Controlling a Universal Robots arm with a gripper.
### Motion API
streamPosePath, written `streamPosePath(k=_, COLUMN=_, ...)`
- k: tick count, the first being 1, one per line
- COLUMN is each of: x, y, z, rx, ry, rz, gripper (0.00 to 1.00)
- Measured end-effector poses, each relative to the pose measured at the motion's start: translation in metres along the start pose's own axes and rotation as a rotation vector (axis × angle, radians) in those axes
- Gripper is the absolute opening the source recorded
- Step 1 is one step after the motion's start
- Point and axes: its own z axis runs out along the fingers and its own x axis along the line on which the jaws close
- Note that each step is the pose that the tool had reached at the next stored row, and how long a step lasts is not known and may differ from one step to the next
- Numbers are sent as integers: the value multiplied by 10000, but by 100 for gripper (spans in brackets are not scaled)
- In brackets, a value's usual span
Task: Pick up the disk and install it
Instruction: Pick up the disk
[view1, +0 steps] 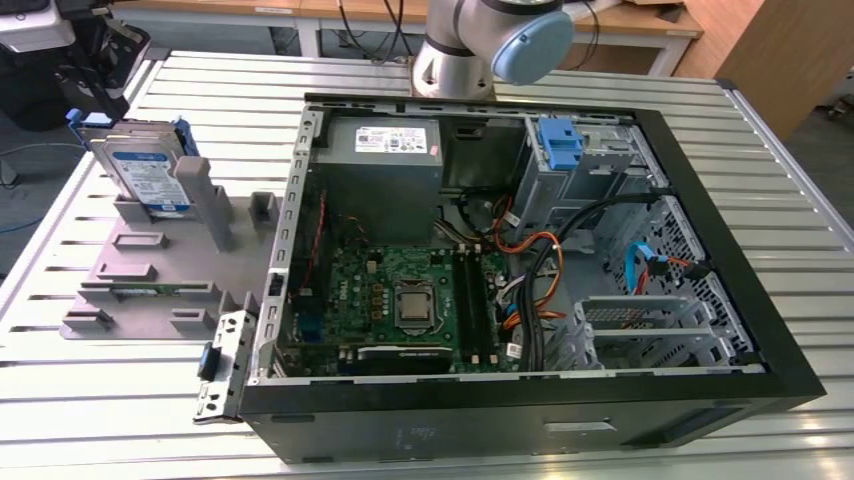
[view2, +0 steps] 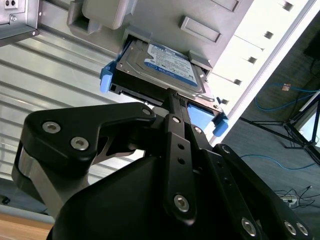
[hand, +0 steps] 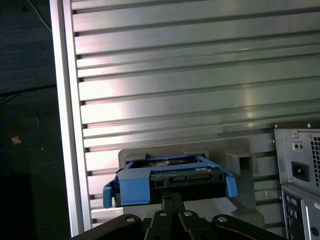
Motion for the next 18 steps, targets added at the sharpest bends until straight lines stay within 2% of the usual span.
streamPosePath(k=2, x=0, y=0, z=0, rx=1, ry=7, rz=0, gripper=11)
streamPosePath(k=5, x=0, y=0, z=0, rx=6, ry=50, rz=1, gripper=11)
streamPosePath(k=18, x=0, y=0, z=-11, rx=6, ry=51, rz=-18, gripper=11)
